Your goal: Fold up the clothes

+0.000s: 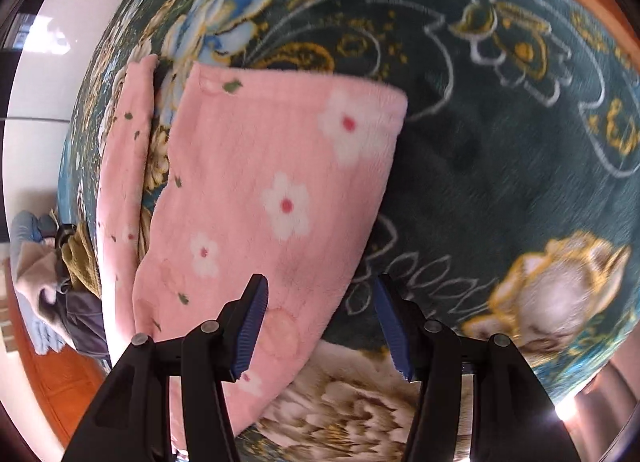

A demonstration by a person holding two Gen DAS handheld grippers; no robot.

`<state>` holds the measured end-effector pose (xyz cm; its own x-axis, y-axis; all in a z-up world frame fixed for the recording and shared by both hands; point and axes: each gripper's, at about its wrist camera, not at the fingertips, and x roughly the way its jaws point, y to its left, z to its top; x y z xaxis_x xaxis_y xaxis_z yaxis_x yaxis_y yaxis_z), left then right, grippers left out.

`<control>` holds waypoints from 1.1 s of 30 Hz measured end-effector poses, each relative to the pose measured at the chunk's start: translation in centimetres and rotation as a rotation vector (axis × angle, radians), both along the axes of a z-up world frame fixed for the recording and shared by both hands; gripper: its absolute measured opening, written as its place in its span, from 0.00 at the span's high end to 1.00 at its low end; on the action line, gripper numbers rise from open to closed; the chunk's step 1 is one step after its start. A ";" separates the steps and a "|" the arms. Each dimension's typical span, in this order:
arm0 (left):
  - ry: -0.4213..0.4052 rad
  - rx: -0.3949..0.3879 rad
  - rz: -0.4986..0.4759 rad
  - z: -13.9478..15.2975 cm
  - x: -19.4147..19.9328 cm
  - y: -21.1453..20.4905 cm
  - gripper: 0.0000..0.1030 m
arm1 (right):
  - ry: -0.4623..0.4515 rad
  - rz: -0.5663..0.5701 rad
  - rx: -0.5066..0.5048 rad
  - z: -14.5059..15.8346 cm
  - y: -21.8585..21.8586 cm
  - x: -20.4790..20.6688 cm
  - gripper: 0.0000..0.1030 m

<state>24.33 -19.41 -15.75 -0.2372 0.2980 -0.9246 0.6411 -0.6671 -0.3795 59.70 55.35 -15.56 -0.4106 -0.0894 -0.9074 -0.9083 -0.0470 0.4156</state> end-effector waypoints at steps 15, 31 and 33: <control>0.098 0.071 0.029 1.3 0.9 0.3 0.94 | 0.113 -0.059 0.045 2.3 0.6 -1.2 0.96; 0.329 0.031 0.007 13.4 0.8 0.8 0.96 | 0.495 -0.097 0.240 15.1 3.0 -2.7 0.97; 0.312 0.018 0.001 14.1 0.2 1.0 0.96 | 0.509 -0.082 0.252 16.4 3.2 -3.6 0.97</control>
